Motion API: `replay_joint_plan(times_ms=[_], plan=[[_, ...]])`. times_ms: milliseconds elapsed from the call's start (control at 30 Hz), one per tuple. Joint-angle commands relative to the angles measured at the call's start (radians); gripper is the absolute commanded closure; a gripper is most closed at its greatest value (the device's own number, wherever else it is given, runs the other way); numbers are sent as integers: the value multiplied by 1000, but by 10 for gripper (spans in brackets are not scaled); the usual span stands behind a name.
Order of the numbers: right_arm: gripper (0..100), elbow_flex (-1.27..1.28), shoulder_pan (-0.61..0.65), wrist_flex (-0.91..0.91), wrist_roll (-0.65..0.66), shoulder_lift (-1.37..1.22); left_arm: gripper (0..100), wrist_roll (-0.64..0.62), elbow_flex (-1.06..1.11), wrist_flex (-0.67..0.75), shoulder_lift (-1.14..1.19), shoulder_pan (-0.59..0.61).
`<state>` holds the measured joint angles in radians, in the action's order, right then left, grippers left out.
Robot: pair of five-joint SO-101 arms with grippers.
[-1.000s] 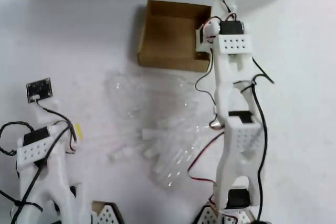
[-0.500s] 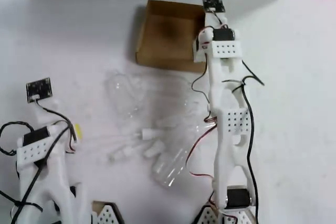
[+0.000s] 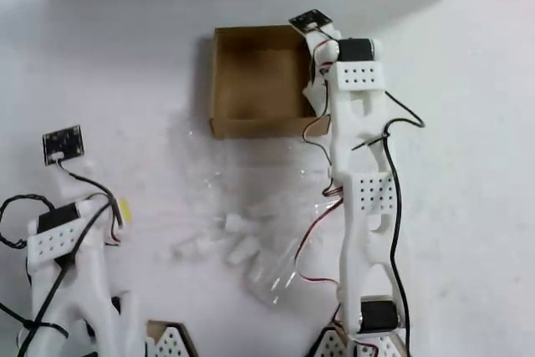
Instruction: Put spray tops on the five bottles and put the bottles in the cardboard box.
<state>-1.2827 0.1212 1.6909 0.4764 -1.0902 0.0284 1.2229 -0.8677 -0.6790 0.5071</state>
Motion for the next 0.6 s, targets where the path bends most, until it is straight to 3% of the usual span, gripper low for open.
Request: replay_joint_plan(times_ms=[0,367,567], plan=[[982,-6,7,35,38,35,815,9,-8,26,-39,5],[982,310,22,35,-98,205,815,9,-8,46,-35,5],[982,497,47,25,-64,355,815,9,-6,44,-35,4]])
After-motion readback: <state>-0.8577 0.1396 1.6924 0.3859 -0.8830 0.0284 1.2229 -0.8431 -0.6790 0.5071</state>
